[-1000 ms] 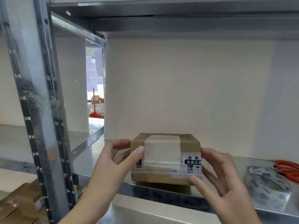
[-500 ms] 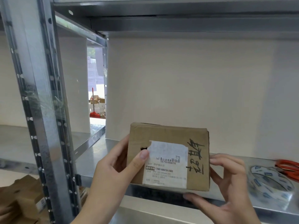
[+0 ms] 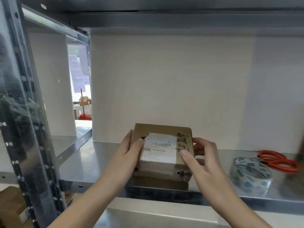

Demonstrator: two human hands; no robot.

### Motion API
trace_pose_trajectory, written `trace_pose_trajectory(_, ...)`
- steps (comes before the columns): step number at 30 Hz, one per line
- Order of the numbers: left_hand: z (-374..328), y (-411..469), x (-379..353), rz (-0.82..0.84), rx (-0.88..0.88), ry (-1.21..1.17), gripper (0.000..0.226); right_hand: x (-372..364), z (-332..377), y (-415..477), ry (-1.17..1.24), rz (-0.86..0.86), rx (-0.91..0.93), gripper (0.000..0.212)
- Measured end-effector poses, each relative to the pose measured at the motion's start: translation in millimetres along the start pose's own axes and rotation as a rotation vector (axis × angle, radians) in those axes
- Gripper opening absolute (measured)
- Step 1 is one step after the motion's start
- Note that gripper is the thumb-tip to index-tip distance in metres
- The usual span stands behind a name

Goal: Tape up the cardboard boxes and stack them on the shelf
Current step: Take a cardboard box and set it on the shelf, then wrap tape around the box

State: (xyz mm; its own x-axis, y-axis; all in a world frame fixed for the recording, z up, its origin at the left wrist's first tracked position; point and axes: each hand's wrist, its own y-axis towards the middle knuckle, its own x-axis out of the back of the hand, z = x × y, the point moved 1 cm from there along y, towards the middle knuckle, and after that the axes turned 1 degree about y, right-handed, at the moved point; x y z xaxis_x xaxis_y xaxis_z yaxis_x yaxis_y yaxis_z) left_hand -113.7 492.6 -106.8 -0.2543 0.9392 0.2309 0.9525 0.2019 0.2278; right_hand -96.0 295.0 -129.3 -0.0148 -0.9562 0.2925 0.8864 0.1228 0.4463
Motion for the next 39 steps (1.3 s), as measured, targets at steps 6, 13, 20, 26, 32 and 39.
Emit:
trace_pose_trajectory(6, -5, 24, 4, 0.000, 0.063, 0.159, 0.051, 52, 15, 13, -0.410, 0.541, -0.051, 0.052)
trace_pose_trajectory(13, -7, 33, 6, 0.029, 0.124, 0.310, 0.051, 154, -15, 37, -1.147, 0.404, -0.181, 0.093)
trace_pose_trajectory(20, -13, 26, 2, 0.098, 0.149, 0.365, 0.062, 143, -31, 37, -1.340, 0.371, -0.183, 0.064)
trace_pose_trajectory(26, -20, 15, 3, 0.053, 0.027, 0.359, 0.071, 138, -39, 40, -1.201, 0.321, -0.236, 0.064)
trace_pose_trajectory(32, -35, -2, -7, -0.055, -0.387, 0.287, 0.055, 149, -34, 41, -1.078, 0.157, -0.227, 0.052)
trace_pose_trajectory(39, -68, -7, -50, 0.349, -0.492, 0.168, 0.031, 152, 50, 38, -0.183, 0.231, -0.360, 0.069)
